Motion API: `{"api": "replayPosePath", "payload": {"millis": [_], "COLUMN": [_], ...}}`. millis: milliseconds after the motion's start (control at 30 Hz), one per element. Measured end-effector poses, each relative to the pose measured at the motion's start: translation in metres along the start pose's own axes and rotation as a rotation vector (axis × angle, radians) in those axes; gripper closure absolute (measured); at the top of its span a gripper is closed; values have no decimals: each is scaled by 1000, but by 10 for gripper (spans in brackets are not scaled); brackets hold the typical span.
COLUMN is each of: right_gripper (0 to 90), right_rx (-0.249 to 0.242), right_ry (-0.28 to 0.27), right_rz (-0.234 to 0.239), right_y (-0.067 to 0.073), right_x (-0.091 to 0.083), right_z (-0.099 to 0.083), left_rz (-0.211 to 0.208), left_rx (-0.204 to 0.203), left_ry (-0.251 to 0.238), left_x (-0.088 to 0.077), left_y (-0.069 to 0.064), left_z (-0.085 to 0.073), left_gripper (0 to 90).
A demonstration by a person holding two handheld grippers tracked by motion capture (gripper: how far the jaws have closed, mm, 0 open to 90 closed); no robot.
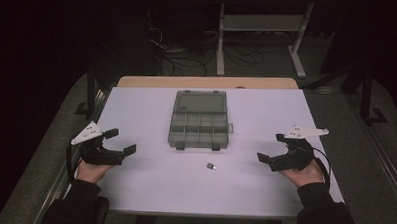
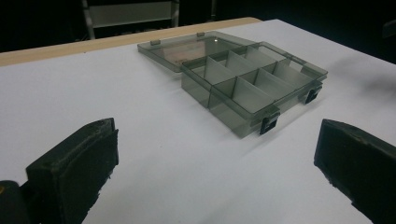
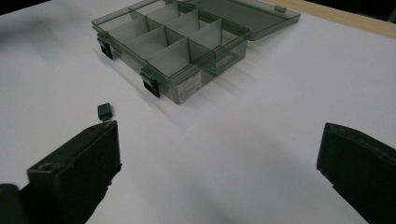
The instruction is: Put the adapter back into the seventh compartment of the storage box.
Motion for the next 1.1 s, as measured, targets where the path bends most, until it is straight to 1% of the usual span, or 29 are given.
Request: {"api": "replayPosePath", "payload": {"millis": [200,500,633,767,1033,1100], "right_gripper": [0,0,0,0,0,0], "right_rx": [-7,-16,-26,-26,-51,-58], "right_ry": [8,9,14,15,26,33], "right_rz": [0,0,-2,20,33,37], "right_y": [1,2,2,6,10,13], "right_x": [1,0,0,1,3,4], "right_z": [-1,0,0,1,4,7], "left_rz": [-6,-2,-3,-4,-2,-3], "left_rx": [-2,-1,-8,-15,-17,-16], "left_ry": [-4,-3,-5,-15,-10,-11], "left_x": [0,-1,0,-2,-1,-1], "left_y": [0,0,0,0,1,0], "left_z": [1,0,1,1,1,1], "left_gripper": [0,0,0,0,0,0]}}
Point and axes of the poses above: each handheld gripper's, and its own axes: x roughly forward along the jaws, z roughly out of its top, y roughly to its left, the point moved 8 cm from there along x, roughly forward along the jaws, and after that the axes turned 10 degrees about -y, right-handed, at the moved point
